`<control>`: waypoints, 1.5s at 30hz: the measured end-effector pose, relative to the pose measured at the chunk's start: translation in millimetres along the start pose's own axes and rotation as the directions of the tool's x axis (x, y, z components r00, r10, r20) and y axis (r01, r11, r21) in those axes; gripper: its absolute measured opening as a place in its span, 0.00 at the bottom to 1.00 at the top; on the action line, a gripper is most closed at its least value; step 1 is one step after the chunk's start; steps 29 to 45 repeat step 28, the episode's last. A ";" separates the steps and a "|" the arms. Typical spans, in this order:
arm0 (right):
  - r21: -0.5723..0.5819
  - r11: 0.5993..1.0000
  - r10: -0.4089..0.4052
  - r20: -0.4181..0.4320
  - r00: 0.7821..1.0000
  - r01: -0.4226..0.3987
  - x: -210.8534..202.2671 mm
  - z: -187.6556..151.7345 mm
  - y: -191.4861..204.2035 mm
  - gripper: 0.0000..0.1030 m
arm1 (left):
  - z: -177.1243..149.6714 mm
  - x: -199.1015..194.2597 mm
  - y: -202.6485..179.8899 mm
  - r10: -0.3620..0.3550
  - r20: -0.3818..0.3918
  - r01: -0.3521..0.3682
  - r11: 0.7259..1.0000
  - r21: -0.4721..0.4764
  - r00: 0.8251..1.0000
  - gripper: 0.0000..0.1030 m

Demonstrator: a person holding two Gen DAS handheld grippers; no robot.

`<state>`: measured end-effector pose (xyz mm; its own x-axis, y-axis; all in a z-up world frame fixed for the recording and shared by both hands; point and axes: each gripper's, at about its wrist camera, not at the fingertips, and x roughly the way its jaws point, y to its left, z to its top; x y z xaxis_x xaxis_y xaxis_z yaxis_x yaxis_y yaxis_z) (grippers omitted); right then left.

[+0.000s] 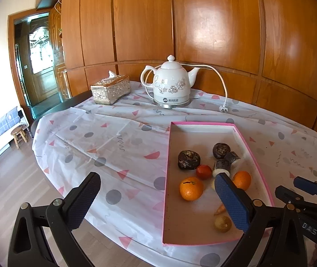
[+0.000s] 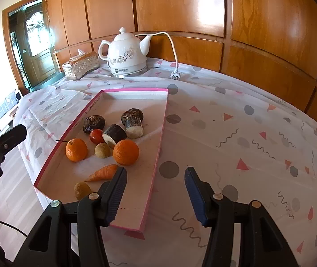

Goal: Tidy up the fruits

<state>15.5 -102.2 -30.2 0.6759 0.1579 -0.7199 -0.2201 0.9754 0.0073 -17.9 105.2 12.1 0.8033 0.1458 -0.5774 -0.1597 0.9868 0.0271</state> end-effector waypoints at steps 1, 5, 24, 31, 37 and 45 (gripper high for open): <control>0.000 1.000 0.002 0.001 1.000 -0.002 -0.4 0.1 0.4 0.53 | 0.0 -0.4 0.0 0.001 0.003 -0.001 1.000 -0.001 1.000 1.00; -0.004 1.000 0.004 0.003 1.000 -0.004 -0.9 0.6 1.3 0.53 | 0.3 -1.1 -0.5 0.008 0.011 -0.008 1.000 0.004 1.000 1.00; -0.013 1.000 0.001 0.009 1.000 -0.001 -2.3 1.2 2.7 0.53 | -1.1 0.4 -1.1 -0.002 -0.001 0.002 1.000 -0.001 1.000 1.00; -0.011 1.000 0.003 0.010 1.000 -0.003 -2.7 1.7 2.1 0.53 | -1.8 0.7 1.3 -0.008 -0.001 0.008 1.000 -0.016 1.000 1.00; -0.011 1.000 0.003 0.010 1.000 -0.003 -2.7 1.7 2.1 0.53 | -1.8 0.7 1.3 -0.008 -0.001 0.008 1.000 -0.016 1.000 1.00; -0.011 1.000 0.003 0.010 1.000 -0.003 -2.7 1.7 2.1 0.53 | -1.8 0.7 1.3 -0.008 -0.001 0.008 1.000 -0.016 1.000 1.00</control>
